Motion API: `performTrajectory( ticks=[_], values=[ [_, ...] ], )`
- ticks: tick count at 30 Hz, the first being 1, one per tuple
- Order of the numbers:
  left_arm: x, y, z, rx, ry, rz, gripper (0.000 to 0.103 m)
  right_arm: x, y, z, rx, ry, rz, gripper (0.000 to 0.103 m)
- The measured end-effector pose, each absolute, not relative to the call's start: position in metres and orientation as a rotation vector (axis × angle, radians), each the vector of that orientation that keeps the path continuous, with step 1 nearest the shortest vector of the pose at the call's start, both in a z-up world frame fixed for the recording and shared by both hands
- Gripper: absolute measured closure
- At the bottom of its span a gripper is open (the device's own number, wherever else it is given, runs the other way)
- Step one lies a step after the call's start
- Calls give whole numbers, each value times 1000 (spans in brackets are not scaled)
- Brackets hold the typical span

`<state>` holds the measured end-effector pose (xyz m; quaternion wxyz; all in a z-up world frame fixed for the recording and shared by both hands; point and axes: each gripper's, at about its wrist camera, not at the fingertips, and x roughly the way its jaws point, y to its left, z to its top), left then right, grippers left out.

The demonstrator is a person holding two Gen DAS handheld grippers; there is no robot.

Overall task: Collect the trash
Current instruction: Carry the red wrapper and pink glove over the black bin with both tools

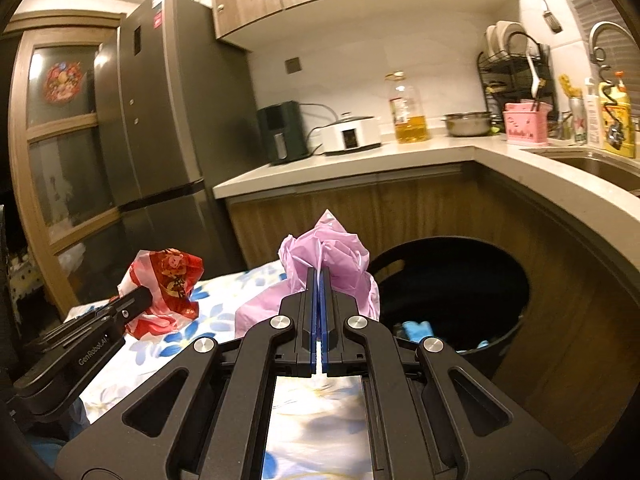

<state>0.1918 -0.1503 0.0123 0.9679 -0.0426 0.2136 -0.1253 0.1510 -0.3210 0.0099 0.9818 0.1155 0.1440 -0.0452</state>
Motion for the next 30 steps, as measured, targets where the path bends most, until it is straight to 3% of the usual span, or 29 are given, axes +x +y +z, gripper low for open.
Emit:
performTrajectory(
  ticks=[30],
  values=[
    [210,-292,20,41,404,-435,95,129,-438,12,299,234,-277,102]
  ],
)
